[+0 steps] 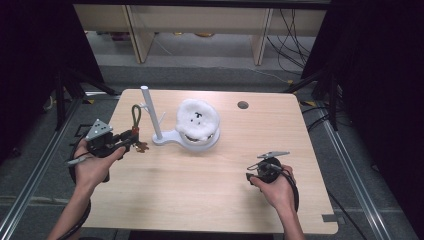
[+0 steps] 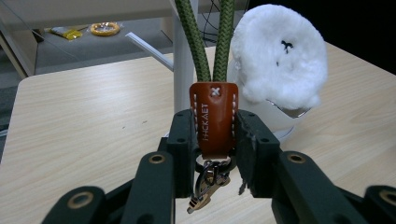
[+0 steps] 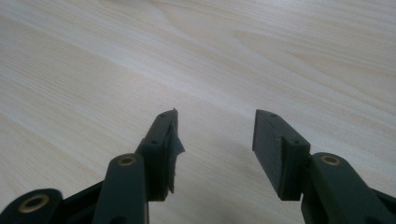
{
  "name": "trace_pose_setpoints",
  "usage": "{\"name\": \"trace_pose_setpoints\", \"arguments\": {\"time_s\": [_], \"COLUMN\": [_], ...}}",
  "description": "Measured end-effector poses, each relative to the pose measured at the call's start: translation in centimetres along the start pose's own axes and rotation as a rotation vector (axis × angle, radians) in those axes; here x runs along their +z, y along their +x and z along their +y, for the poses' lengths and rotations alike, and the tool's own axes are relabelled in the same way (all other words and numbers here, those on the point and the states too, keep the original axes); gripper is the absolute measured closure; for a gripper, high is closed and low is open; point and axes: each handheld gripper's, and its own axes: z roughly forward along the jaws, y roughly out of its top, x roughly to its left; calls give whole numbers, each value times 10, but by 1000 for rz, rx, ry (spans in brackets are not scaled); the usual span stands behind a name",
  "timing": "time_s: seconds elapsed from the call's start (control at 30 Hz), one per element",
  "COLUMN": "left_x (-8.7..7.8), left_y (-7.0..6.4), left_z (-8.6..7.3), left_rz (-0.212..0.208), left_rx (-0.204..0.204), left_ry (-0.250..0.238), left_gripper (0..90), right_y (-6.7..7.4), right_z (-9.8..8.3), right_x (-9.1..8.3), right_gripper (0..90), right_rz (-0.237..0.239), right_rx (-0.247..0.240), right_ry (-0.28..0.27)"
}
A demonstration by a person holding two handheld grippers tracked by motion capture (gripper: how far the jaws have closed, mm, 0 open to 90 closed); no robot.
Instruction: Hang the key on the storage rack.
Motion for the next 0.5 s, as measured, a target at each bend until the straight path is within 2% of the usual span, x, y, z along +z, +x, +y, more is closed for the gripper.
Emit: {"name": "trace_pose_setpoints", "arguments": {"time_s": [0.5], "left_x": [7], "left_y": [8], "left_z": [1], "left_rz": [10], "left_rx": [-23], "left_ry": [5], "left_gripper": [684], "right_y": [0], "right_z": [0], "right_x": [2], "right_gripper": [513], "right_rz": [-22], "right_rx": [0], "right_ry": [2]}}
